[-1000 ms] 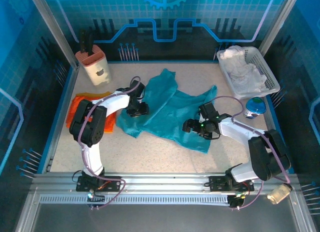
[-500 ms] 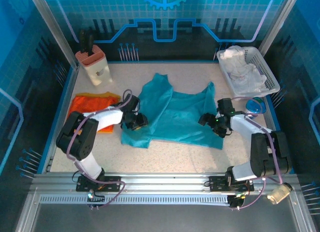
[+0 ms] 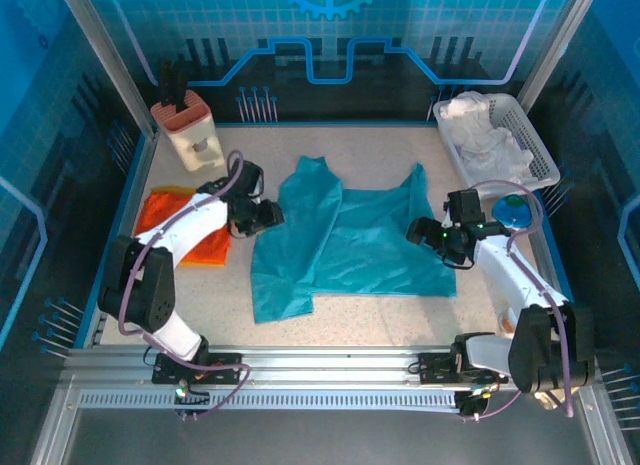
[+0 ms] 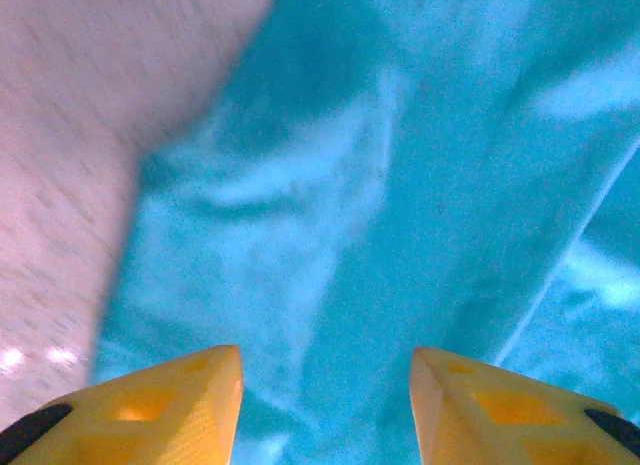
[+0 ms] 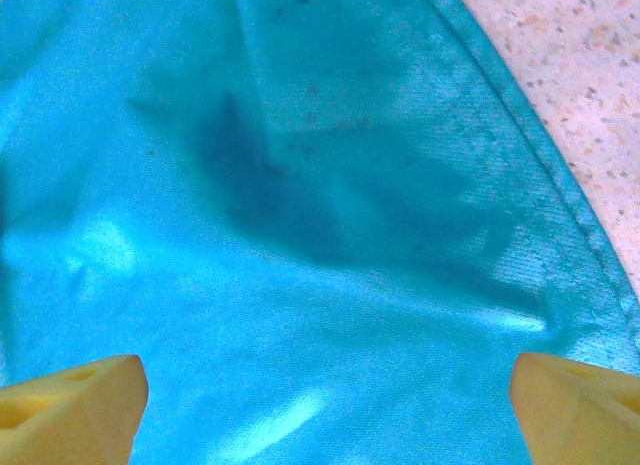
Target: Fold and stack the t-shirts
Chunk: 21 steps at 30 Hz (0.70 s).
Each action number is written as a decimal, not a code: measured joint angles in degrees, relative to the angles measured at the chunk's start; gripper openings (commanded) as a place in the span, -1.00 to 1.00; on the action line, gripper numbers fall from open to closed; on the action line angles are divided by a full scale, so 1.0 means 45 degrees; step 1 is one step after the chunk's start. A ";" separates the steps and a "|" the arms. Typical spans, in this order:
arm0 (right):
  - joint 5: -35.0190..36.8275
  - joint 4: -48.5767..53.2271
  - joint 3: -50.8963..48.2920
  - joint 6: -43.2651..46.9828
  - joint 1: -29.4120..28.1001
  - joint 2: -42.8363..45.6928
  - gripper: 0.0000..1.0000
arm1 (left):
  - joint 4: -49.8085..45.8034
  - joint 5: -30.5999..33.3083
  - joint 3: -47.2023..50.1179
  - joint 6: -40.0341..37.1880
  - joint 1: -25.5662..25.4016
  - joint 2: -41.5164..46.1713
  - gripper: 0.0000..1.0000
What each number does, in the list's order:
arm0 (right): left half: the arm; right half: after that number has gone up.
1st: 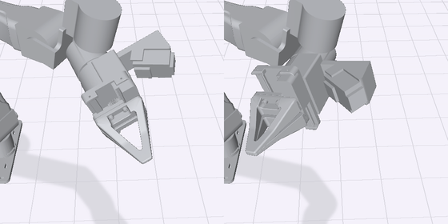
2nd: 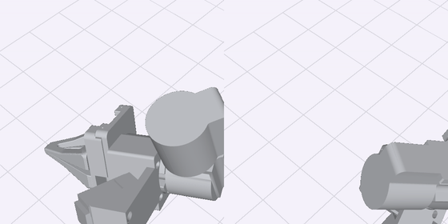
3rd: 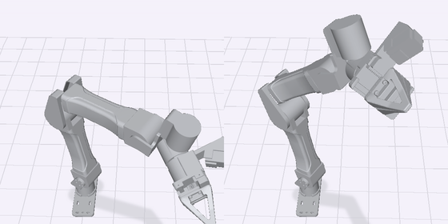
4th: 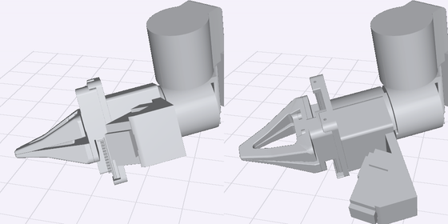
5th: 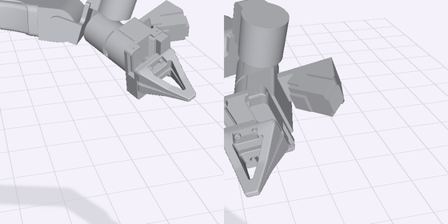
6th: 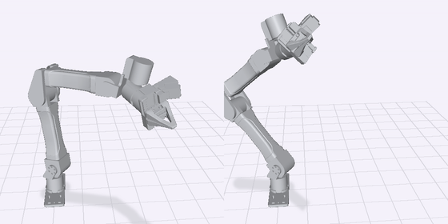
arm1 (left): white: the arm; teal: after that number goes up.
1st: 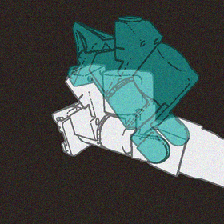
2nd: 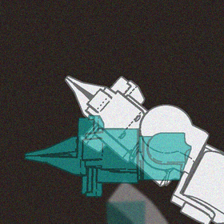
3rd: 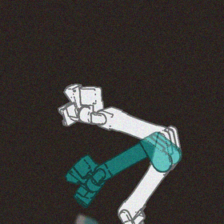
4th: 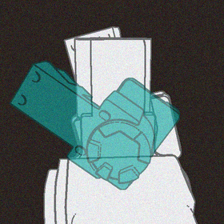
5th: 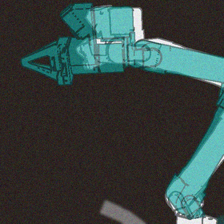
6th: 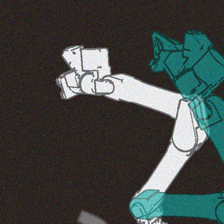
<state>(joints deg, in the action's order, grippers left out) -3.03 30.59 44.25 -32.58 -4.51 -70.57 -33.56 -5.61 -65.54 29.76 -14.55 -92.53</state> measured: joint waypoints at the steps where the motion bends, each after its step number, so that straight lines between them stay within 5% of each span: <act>1: -0.0015 -0.0005 0.0000 0.0121 -0.0010 0.0029 0.88 | -0.0049 0.0189 -0.0189 -0.0238 0.0136 -0.0136 -0.03; 12: -0.0729 -0.0748 -0.0073 0.0568 -0.0024 -0.1331 0.82 | -0.0126 0.0738 -0.0743 -0.1083 0.0685 -0.3424 -0.15; 21: -0.1107 -0.1588 -0.0126 0.0092 -0.0019 -0.3206 0.80 | 0.0287 0.0884 -0.0903 -0.1229 0.0685 -0.3628 -0.74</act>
<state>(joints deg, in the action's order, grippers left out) -8.01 23.44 43.68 -32.16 -4.60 -84.99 -32.27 -1.63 -69.60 24.23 -11.46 -108.86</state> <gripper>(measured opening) 0.904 0.191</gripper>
